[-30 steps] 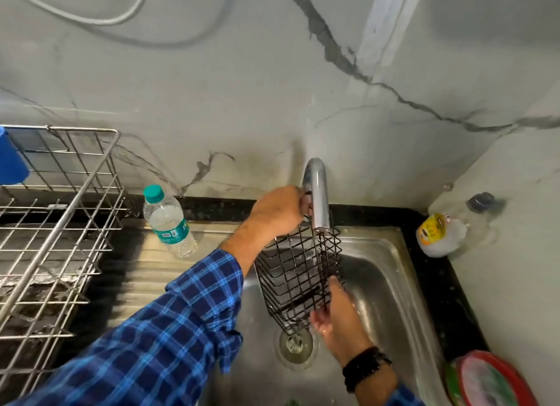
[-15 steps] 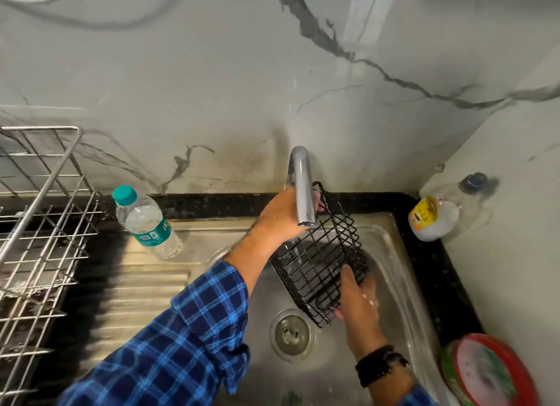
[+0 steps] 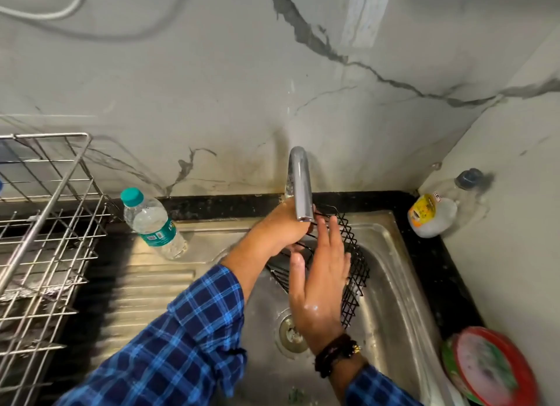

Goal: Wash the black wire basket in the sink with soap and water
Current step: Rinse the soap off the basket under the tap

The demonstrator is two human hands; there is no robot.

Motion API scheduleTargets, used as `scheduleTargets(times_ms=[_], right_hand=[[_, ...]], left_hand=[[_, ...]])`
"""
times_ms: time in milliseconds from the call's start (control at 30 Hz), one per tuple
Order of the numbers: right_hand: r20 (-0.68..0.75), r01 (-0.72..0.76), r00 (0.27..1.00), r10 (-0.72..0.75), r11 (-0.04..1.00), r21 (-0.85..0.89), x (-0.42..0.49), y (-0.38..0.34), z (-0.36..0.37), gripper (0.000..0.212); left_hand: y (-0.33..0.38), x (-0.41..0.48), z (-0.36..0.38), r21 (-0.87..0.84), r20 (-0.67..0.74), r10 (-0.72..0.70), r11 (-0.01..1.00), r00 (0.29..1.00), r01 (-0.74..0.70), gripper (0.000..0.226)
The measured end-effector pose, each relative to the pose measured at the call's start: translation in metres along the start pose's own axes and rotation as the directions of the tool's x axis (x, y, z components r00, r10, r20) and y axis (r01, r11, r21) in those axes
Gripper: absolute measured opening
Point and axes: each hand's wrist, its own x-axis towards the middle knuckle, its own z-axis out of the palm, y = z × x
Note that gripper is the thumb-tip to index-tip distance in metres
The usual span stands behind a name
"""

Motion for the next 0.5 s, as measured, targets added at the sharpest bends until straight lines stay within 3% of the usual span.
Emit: scheduleTargets(times_ms=[100, 200, 300, 367, 400, 467, 500], right_hand=[[-0.068, 0.055, 0.996, -0.049, 0.995, 0.083, 0.013, 0.021, -0.012, 0.067], [-0.101, -0.104, 0.986, 0.132, 0.965, 0.239, 0.031, 0.029, -0.023, 0.071], [0.008, -0.252, 0.963, 0.271, 0.883, 0.395, 0.049, 0.034, -0.027, 0.057], [0.033, -0.276, 0.957, 0.288, 0.875, 0.397, 0.052, 0.034, -0.025, 0.043], [0.024, -0.284, 0.953, 0.301, 0.870, 0.404, 0.051, 0.033, -0.023, 0.039], [0.017, -0.306, 0.941, 0.338, 0.827, 0.472, 0.041, 0.035, -0.015, 0.030], [0.029, -0.324, 0.930, 0.365, 0.783, 0.532, 0.033, 0.035, -0.012, 0.026]], left_hand=[[0.005, 0.002, -0.008, 0.039, 0.129, 0.011, 0.999, 0.992, -0.017, 0.016], [0.005, 0.001, -0.017, 0.196, 0.247, 0.117, 0.966, 0.962, -0.168, 0.028], [-0.001, -0.001, -0.020, 0.289, 0.260, 0.230, 0.908, 0.938, -0.303, 0.029], [-0.006, -0.004, -0.016, 0.475, 0.197, 0.345, 0.785, 0.918, -0.397, 0.030], [-0.011, -0.004, -0.013, 0.612, 0.166, 0.422, 0.665, 0.891, -0.428, 0.032], [-0.022, -0.006, -0.007, 0.787, 0.121, 0.554, 0.452, 0.824, -0.420, 0.038], [-0.029, -0.008, -0.006, 0.824, 0.097, 0.603, 0.397, 0.792, -0.403, 0.040]])
